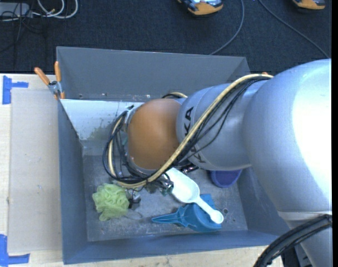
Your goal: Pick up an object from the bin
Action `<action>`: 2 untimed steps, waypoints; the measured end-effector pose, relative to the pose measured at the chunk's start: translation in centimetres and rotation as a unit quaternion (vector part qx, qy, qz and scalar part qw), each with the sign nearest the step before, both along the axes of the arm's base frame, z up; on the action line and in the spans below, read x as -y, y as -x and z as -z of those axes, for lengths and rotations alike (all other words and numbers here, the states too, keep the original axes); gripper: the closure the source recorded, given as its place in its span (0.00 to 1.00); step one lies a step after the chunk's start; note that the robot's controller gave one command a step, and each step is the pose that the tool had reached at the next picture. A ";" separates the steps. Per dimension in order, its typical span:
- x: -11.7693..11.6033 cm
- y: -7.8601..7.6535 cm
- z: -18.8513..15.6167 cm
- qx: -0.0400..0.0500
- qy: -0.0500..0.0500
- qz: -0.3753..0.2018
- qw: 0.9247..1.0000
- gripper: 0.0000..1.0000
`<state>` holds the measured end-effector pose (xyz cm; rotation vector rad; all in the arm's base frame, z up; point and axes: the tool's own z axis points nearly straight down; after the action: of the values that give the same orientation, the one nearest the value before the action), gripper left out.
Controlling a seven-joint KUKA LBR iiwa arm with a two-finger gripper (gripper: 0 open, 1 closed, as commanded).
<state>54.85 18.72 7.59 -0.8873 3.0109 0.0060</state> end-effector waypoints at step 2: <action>-1.4 -3.6 0.6 0.003 -0.002 -0.179 0.984 1.00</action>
Offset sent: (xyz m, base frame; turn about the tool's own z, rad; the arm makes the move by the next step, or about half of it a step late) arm 0.0325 0.0195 0.0662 -0.2125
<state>58.48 20.13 6.97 -1.4083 2.7980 0.0089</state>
